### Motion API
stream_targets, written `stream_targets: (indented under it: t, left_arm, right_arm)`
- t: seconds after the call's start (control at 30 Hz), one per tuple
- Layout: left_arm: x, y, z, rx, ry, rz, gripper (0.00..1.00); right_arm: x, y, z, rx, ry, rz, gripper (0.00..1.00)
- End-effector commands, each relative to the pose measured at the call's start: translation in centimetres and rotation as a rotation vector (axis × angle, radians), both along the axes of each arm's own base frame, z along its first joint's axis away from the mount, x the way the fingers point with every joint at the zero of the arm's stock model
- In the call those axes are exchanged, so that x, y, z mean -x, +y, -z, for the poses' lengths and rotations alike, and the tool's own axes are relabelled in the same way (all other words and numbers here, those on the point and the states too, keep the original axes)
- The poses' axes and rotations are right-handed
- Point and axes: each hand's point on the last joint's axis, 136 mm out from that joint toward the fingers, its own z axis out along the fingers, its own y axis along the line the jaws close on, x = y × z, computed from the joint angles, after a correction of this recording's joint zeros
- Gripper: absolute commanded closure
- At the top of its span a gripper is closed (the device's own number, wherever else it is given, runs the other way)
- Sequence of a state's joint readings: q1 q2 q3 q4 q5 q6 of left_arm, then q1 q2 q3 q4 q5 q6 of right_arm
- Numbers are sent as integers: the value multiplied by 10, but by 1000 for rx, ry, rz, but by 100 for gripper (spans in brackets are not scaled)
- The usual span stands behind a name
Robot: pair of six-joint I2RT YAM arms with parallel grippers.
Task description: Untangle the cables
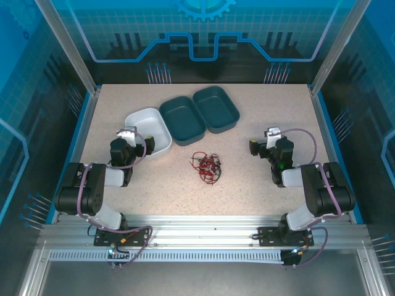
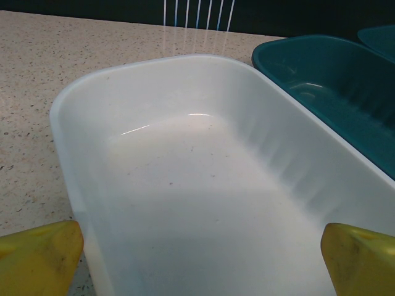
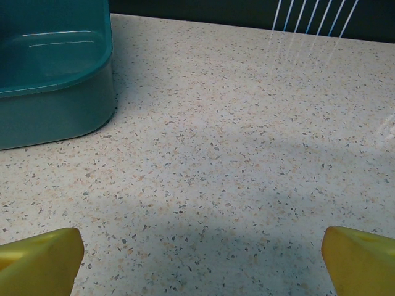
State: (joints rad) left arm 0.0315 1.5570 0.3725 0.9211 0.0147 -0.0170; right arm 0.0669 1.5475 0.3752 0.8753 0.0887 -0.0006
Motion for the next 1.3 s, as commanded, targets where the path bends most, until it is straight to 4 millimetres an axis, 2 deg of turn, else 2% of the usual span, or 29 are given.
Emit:
stream_targets:
  t: [0.0, 0.13, 0.3, 0.53, 0.7, 0.8, 0.87, 0.93, 1.0, 1.07, 1.13, 1.27]
  left_arm:
    - [-3, -4, -7, -5, -21, 19, 1]
    - [2, 1, -17, -9, -48, -7, 1]
    - [11, 7, -36, -9, -73, -48, 1]
    - [30, 17, -79, 16, -108, -124, 1]
    - [46, 16, -117, 137, -127, -163, 1]
    - [52, 0, -140, 246, -146, -123, 1]
    - [54, -16, -149, 313, -142, -84, 1]
    - [56, -41, -153, 360, -109, -25, 1]
    - [60, -69, -151, 356, -63, 34, 1]
    - [66, -98, -144, 353, -15, 105, 1]
    - [74, -129, -134, 350, 35, 191, 1]
    - [87, -168, -115, 334, 128, 265, 1]
  right_arm:
    - [-8, 2, -15, 3, -47, -11, 0]
    - [-7, 3, -19, 5, -54, -16, 0]
    - [-2, -8, -40, 5, -71, 46, 0]
    - [11, -20, -73, 59, -54, 165, 0]
    - [26, -15, -86, 27, 69, 216, 0]
    - [35, 1, -89, -10, 144, 193, 0]
    - [40, 16, -88, -26, 203, 174, 0]
    - [48, 35, -85, -37, 279, 150, 0]
    - [55, 54, -82, -44, 339, 125, 0]
    - [63, 75, -78, -43, 390, 91, 4]
    - [69, 96, -74, -49, 435, 57, 11]
    - [77, 125, -64, -113, 524, 16, 28]
